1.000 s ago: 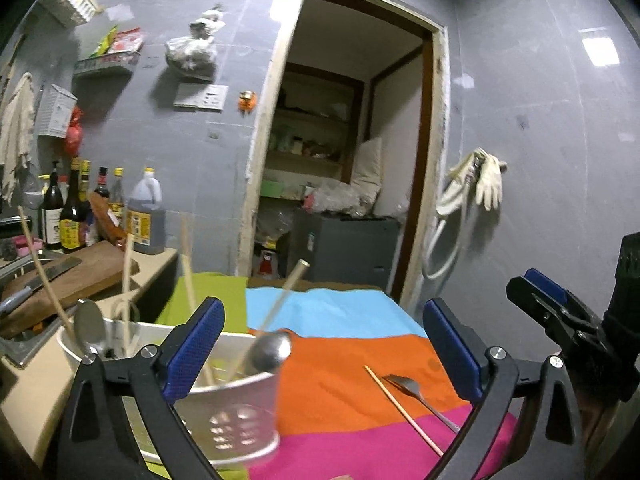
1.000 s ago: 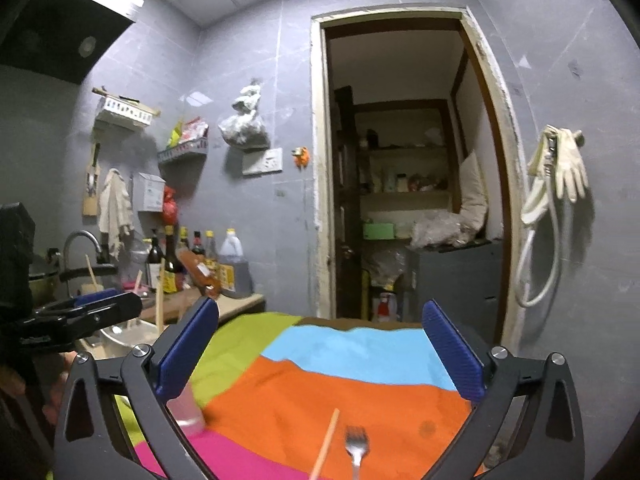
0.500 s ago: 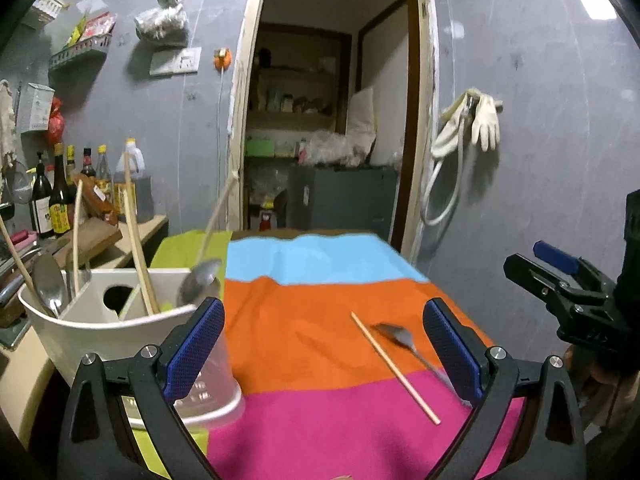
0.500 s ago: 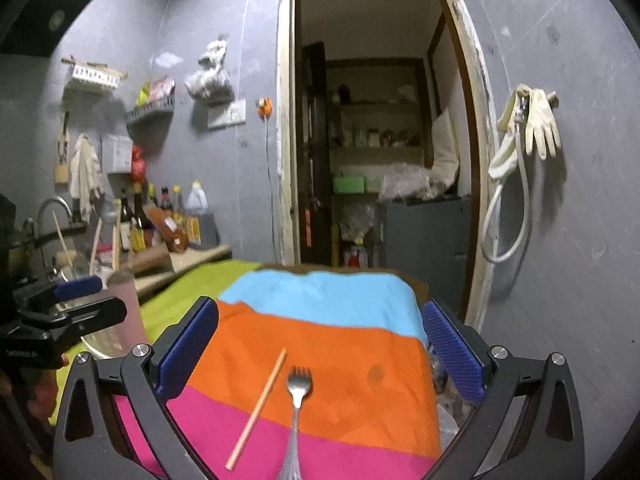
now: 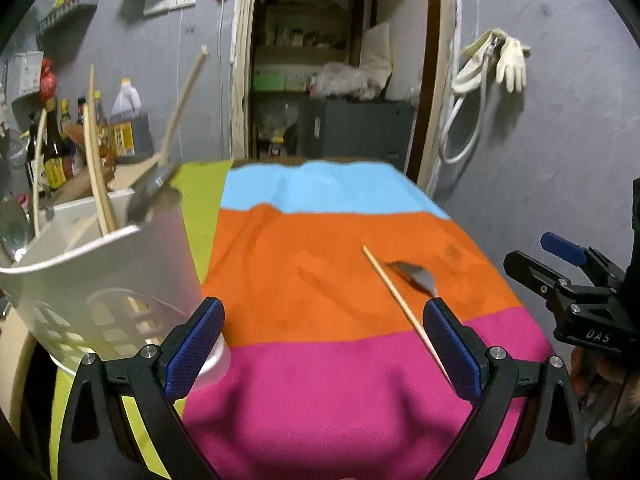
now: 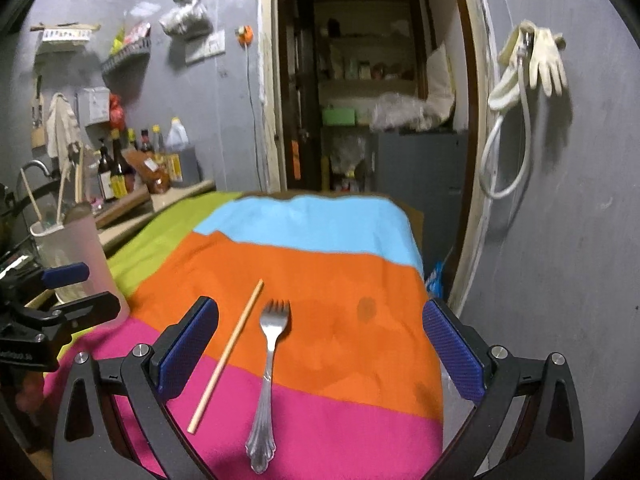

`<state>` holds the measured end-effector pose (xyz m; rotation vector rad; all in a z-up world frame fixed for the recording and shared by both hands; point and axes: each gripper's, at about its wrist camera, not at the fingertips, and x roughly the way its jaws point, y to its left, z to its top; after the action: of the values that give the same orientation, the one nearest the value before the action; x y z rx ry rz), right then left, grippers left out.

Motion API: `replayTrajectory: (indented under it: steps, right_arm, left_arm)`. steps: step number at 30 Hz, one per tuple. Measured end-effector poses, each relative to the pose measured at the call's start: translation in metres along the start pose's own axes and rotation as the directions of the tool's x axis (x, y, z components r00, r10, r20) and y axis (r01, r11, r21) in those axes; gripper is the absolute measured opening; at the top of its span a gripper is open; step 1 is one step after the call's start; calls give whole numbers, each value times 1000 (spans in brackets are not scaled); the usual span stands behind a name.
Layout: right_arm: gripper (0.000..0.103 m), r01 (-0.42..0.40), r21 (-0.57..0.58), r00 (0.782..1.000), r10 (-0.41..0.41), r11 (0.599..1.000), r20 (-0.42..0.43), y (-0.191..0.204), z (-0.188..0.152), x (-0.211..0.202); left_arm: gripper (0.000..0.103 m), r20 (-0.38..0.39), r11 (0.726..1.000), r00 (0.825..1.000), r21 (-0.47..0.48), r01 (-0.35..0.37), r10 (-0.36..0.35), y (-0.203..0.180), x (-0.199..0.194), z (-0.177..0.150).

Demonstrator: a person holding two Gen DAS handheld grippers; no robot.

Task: Organize utensils
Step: 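Move both open tools back over the last chopstick and fork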

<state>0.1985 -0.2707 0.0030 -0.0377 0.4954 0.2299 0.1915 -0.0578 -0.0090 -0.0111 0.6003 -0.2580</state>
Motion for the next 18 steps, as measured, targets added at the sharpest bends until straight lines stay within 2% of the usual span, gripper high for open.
replayTrajectory:
  steps: [5,8,12,18]
  right_arm:
    - [102,-35,17,992,37,999,-122,-4,-4,23]
    - [92,-79,56,976,89,995,-198,-10,-6,39]
    - [78,-98,85,957,117,992,-266,-13,-9,52]
    - [71,-132,73,933,148,989,-328,-5,-11,65]
  left_arm:
    - [98,-85,1000,996,-6,-23,22,1,15,-1]
    - [98,-145,999,989,-12,-42,40,3,26,-4]
    - [98,-188,998,981,-21,-60,55,7,36,-8]
    - [97,-242,997,969,-44,-70,57,12,45,-10]
